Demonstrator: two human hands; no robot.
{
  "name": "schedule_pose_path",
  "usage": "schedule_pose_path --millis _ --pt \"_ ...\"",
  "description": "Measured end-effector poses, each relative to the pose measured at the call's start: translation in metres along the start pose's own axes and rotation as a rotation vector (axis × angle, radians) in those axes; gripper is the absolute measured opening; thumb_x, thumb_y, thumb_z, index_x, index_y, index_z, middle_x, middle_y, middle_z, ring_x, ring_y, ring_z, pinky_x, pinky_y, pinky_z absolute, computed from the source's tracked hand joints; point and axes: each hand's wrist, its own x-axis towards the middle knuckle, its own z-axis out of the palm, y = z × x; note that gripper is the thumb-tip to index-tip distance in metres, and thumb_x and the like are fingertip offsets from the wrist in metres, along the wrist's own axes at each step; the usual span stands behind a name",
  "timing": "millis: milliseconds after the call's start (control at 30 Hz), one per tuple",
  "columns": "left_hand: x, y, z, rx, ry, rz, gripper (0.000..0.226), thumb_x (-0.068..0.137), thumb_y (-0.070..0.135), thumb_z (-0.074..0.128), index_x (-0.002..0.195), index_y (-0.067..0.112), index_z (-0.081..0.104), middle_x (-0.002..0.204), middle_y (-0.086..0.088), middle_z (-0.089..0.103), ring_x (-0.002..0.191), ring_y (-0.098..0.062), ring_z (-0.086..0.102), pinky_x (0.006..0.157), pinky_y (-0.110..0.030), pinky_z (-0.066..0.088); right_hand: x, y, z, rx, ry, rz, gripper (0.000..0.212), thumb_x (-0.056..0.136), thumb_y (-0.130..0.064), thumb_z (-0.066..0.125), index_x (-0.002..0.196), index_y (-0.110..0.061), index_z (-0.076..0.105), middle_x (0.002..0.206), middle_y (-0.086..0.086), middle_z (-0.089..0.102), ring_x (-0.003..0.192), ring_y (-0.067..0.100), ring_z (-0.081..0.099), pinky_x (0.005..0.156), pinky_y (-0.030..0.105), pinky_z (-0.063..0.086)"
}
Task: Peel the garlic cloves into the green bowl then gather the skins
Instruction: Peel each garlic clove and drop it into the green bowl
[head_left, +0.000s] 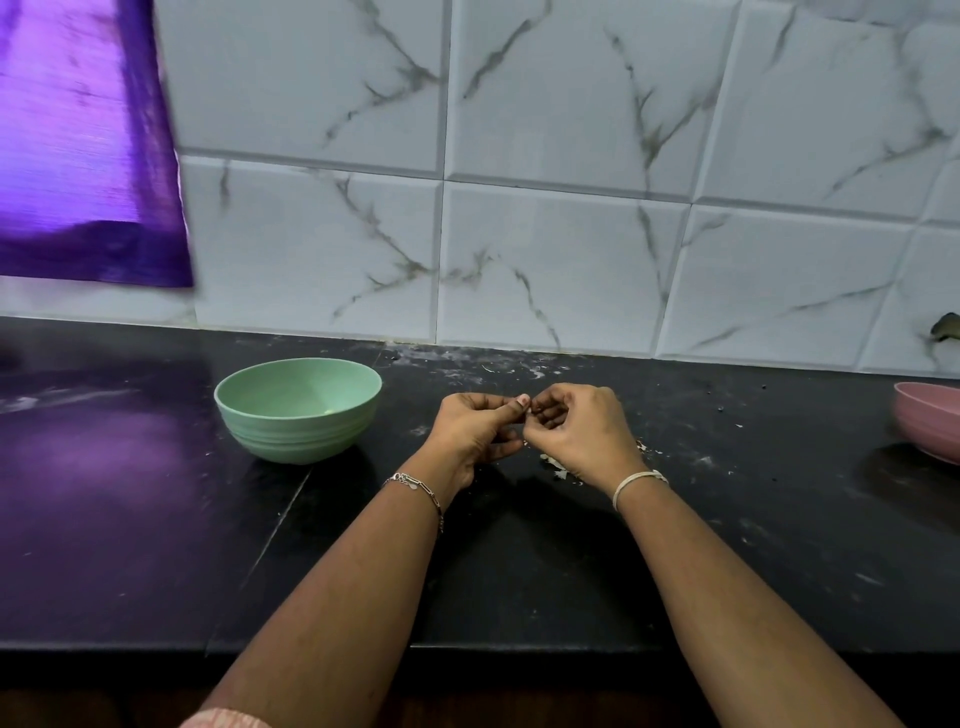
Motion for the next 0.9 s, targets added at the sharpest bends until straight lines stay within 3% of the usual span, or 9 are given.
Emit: schedule_pose_path --millis 533,767,900 --pt "0.0028 -0.0005 -0.0022 -0.078 0.06 -0.039 0.019 0.081 0.018 0.077 0.078 0.003 0.064 0.064 -0.004 0.067 0.049 -0.005 0.061 0.048 -0.017 0.05 -0.0002 -0.0029 0.0041 -0.129 -0.01 -0.078 0.009 0.077 -0.025 0.066 0.08 -0.02 0.073 0.072 -0.003 0.072 0.068 0.015 0.067 0.069 0.033 0.056" --pt "0.0034 0.0019 -0.0026 -0.136 0.078 -0.06 0.021 0.084 0.021 0.074 0.074 0.006 0.061 0.064 -0.003 0.065 0.048 -0.005 0.059 0.047 -0.016 0.05 -0.0008 -0.0046 0.0057 -0.027 0.045 -0.081 0.009 0.079 -0.029 0.071 0.085 -0.023 0.072 0.076 -0.011 0.072 0.069 0.003 0.067 0.071 0.033 0.058" --pt "0.0038 0.0026 -0.0034 -0.144 0.092 -0.072 0.015 0.086 0.013 0.071 0.076 0.005 0.063 0.061 -0.002 0.064 0.044 -0.004 0.056 0.045 -0.016 0.05 0.001 -0.0066 0.0065 0.016 0.093 -0.088 0.01 0.081 -0.025 0.074 0.09 -0.024 0.069 0.086 -0.012 0.067 0.073 0.006 0.063 0.073 0.034 0.056"
